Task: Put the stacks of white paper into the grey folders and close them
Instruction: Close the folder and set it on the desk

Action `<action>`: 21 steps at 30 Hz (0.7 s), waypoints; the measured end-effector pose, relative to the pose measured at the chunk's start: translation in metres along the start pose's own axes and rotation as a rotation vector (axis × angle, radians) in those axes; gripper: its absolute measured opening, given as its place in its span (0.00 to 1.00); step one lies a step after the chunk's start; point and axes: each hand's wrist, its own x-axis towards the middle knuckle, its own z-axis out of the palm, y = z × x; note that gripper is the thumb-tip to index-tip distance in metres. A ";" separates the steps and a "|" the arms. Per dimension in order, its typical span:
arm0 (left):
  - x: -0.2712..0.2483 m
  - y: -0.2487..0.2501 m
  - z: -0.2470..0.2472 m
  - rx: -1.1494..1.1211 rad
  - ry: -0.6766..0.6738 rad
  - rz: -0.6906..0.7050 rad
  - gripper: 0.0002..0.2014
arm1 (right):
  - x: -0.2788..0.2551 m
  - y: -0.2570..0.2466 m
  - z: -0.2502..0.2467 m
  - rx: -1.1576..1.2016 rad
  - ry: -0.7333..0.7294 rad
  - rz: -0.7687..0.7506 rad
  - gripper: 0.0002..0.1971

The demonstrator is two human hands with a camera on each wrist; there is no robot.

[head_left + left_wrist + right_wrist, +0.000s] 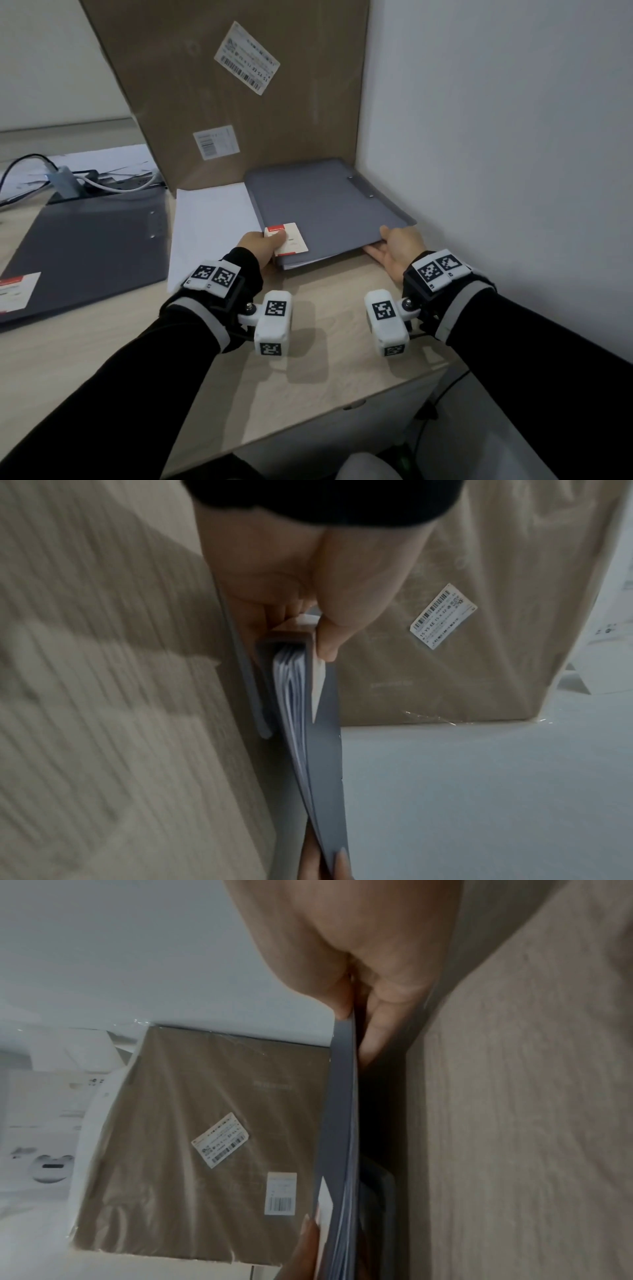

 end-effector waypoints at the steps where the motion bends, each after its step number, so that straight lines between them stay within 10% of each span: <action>1: -0.005 0.005 0.004 0.002 -0.004 0.006 0.12 | 0.000 -0.002 -0.002 0.023 0.025 -0.022 0.23; 15: -0.016 0.022 0.047 0.883 -0.118 0.247 0.52 | 0.025 -0.012 -0.026 -0.096 0.197 -0.095 0.23; 21: -0.016 0.016 0.043 0.919 -0.155 0.264 0.55 | 0.021 -0.015 -0.020 0.045 0.223 -0.122 0.23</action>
